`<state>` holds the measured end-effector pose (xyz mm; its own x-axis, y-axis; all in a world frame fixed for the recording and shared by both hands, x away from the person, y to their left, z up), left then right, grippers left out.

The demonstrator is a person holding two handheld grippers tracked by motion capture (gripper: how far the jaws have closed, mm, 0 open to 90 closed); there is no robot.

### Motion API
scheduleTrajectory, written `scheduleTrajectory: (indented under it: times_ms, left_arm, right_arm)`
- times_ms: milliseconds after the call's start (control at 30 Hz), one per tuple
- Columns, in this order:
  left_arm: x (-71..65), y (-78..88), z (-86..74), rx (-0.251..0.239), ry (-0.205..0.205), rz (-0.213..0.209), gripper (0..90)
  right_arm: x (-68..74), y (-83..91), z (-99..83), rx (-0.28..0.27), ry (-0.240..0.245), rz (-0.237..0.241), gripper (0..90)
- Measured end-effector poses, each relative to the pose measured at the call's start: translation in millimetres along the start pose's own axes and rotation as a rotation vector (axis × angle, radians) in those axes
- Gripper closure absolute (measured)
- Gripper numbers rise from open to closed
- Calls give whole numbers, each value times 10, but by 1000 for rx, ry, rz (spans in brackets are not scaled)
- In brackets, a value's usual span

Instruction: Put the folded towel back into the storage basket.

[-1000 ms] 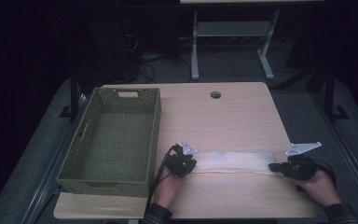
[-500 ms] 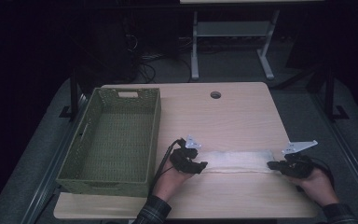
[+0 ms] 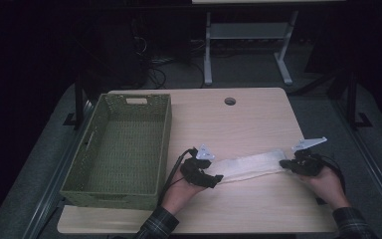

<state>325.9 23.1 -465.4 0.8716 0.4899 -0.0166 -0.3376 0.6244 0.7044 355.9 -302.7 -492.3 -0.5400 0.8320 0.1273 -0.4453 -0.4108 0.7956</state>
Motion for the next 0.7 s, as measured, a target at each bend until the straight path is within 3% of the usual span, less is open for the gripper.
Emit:
scheduleTrajectory:
  times_ms: [233,700]
  left_arm:
    - [-8,-10,-5,5,-2,14,348]
    - [4,-24,5,3,5,27,352]
  right_arm:
    - [-66,-133,181,-6,-7,9,896]
    - [-142,-443,601,-18,24,11,896]
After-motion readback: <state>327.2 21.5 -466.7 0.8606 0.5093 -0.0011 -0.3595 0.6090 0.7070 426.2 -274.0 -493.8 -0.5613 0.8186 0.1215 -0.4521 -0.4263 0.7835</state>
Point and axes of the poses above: each handheld gripper's, and its own axes: y roughly backward along the jaws, z roughly out of its top, x roughly to its left, the point moved 4 cm from there along -y, roughly forward along the jaws, and after that the axes turned 7 degrees about -y, right-handed, at the moved point
